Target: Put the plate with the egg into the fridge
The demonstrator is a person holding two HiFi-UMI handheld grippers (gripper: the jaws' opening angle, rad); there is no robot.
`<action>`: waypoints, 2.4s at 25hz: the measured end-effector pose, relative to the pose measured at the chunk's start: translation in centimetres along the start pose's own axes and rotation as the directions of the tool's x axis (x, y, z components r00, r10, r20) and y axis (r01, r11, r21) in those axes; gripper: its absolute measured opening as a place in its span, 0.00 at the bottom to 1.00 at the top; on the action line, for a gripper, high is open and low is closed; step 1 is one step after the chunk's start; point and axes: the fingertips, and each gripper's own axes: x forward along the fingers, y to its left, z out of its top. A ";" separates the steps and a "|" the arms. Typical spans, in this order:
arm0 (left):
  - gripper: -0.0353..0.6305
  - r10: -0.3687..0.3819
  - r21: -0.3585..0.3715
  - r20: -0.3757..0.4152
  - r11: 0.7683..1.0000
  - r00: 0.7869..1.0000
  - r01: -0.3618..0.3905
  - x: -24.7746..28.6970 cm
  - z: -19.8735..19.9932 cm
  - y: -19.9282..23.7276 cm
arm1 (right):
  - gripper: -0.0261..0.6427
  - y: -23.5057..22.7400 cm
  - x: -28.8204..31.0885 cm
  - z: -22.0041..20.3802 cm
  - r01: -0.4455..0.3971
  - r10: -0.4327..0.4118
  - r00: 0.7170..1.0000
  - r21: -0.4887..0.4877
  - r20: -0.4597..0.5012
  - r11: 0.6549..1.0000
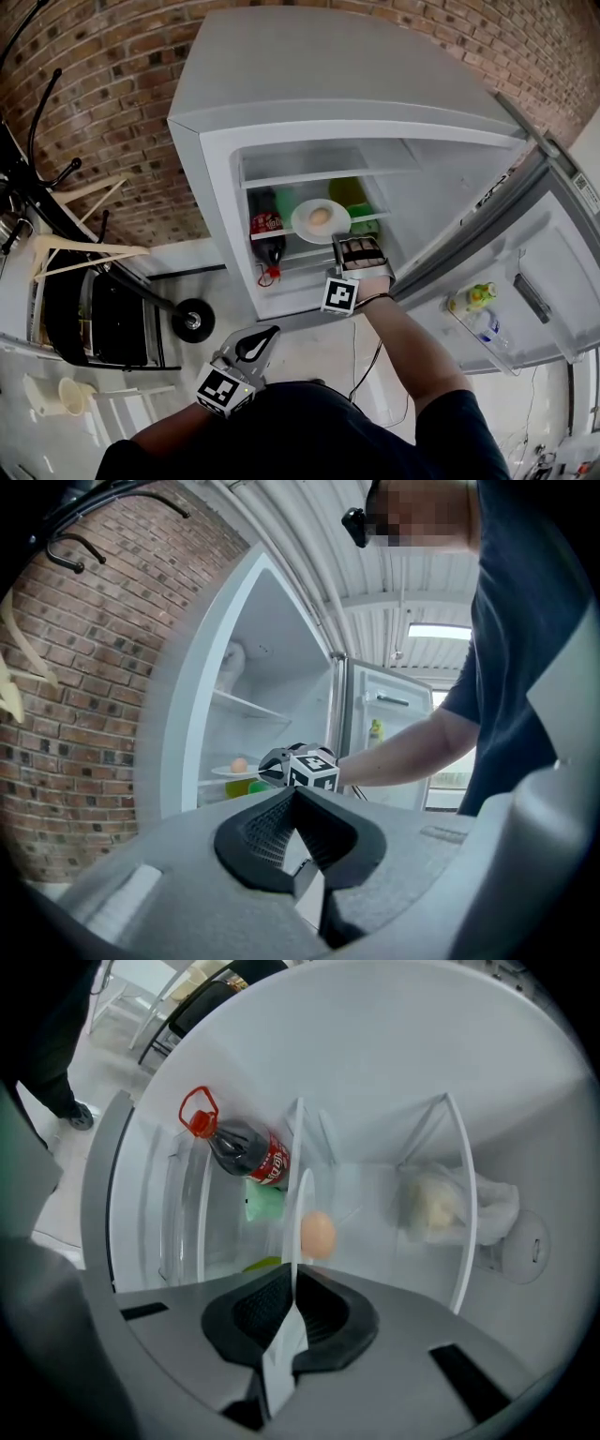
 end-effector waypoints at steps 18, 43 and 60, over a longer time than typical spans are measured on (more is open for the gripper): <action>0.06 0.028 -0.029 -0.017 0.999 0.999 -0.029 -0.5 -0.7 0.9 | 0.09 0.8 4.3 0.3 -0.197 0.196 0.980 -0.054 -0.020 0.979; 0.06 0.029 -0.031 -0.007 0.999 1.000 -0.030 -0.5 -0.6 1.1 | 0.25 3.1 5.2 0.0 -0.333 0.328 0.943 -0.100 -0.060 0.938; 0.06 -0.001 -0.025 -0.004 1.000 1.000 0.000 -0.8 -0.4 0.7 | 0.28 2.7 0.5 0.1 -0.253 0.253 0.968 0.006 0.001 0.968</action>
